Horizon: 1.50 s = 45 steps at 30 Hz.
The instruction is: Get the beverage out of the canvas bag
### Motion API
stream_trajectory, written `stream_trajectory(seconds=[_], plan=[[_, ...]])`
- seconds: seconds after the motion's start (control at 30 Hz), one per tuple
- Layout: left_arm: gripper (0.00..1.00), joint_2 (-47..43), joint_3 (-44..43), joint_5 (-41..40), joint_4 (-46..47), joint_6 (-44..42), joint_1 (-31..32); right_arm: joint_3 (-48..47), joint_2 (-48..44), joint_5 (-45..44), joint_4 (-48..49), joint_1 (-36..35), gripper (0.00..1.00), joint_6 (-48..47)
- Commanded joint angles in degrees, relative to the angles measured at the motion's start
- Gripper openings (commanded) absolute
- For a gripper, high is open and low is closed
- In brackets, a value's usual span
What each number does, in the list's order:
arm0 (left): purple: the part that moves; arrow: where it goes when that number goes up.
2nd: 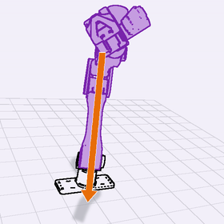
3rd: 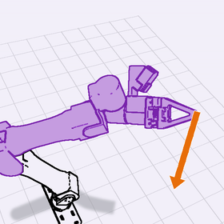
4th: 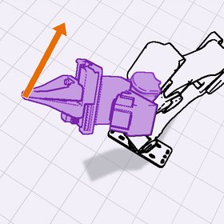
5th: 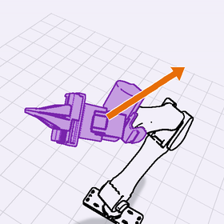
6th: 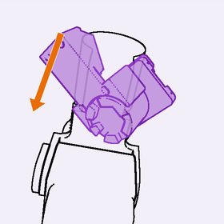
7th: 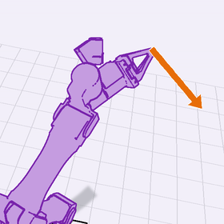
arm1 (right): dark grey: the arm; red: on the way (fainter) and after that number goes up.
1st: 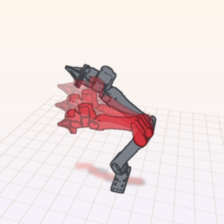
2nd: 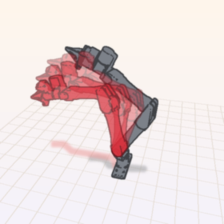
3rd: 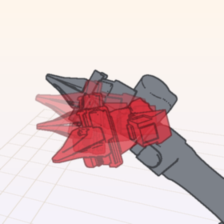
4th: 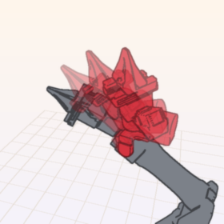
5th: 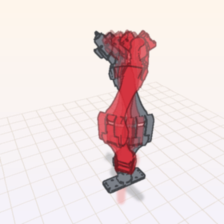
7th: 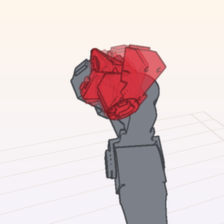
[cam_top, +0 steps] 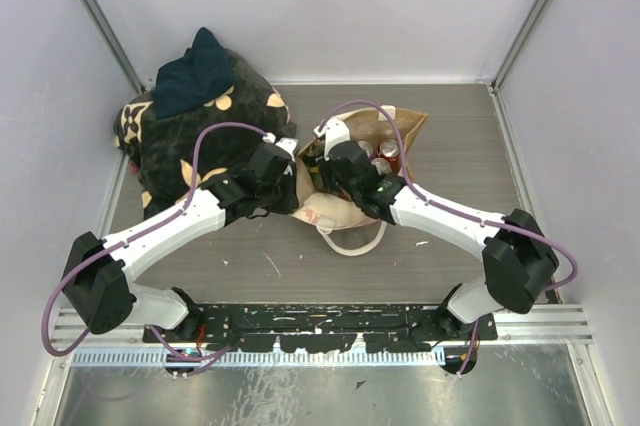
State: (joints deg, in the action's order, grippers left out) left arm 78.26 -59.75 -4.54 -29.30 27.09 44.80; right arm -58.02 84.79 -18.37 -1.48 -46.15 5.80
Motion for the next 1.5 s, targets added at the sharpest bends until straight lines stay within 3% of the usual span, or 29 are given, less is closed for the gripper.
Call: stream_trajectory(seconds=[0.0,0.37,0.6,0.8,1.03,1.1,1.3,1.47], plan=[[0.17,1.43,0.55,1.25,-8.59,-1.19,0.20,-8.62,-8.50,-1.05,5.92,-0.93,0.00,-4.02],[0.18,1.68,-0.33,1.60,-8.53,-1.49,0.24,-20.88,-15.36,-5.46,1.30,-1.83,0.00,-9.30],[0.18,2.02,-1.00,1.85,-8.48,-1.93,0.20,-23.45,-22.64,-17.26,3.31,-1.84,0.00,-17.93],[0.18,2.05,-1.51,2.03,-8.23,-2.17,0.25,-18.40,-27.59,-35.37,17.22,-1.88,0.00,-31.50],[0.18,2.59,-1.89,3.32,-8.33,-3.33,0.28,-9.13,-32.75,-45.83,37.90,0.86,0.00,-49.82],[0.18,2.90,-2.11,3.66,-8.24,-3.73,0.22,-7.39,-34.27,-46.30,36.92,5.52,0.00,-48.55],[0.18,4.05,-2.65,4.66,-7.57,-4.54,0.25,-6.27,-35.91,-42.64,17.42,19.77,0.00,-30.93],[0.18,4.46,-3.24,4.96,-7.12,-5.73,0.26,-4.50,-33.44,-37.59,9.28,30.28,0.00,-22.68]])
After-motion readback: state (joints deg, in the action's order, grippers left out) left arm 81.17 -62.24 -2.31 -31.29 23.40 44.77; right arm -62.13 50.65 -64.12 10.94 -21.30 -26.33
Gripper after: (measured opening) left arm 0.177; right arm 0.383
